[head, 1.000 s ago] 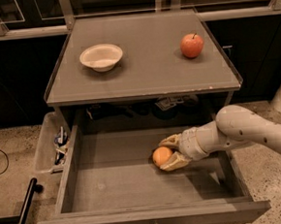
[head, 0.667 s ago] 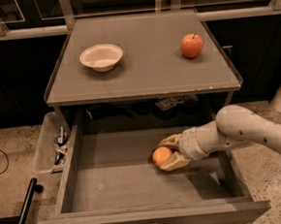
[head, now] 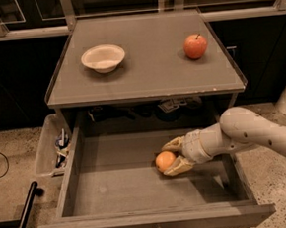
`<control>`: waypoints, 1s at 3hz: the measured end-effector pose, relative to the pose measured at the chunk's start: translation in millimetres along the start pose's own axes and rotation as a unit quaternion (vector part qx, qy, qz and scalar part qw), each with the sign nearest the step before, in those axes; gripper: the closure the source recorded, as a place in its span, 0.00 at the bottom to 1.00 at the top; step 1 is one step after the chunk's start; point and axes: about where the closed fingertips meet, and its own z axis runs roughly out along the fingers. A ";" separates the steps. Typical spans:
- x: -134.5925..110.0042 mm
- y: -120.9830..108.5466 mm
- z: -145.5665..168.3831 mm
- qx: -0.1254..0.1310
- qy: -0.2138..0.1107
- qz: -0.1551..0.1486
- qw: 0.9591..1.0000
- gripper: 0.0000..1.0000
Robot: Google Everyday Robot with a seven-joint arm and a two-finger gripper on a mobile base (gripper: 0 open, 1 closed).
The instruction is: Place orange into top drawer
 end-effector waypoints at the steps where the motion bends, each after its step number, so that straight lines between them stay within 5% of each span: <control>1: -14.6 9.2 -20.4 -0.006 -0.012 -0.004 1.000 0.00; 3: -49.4 16.6 -96.8 0.024 0.000 -0.041 0.999 0.00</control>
Offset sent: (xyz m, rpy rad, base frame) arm -0.0440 -0.0257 0.1069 0.0145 -0.1033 0.0242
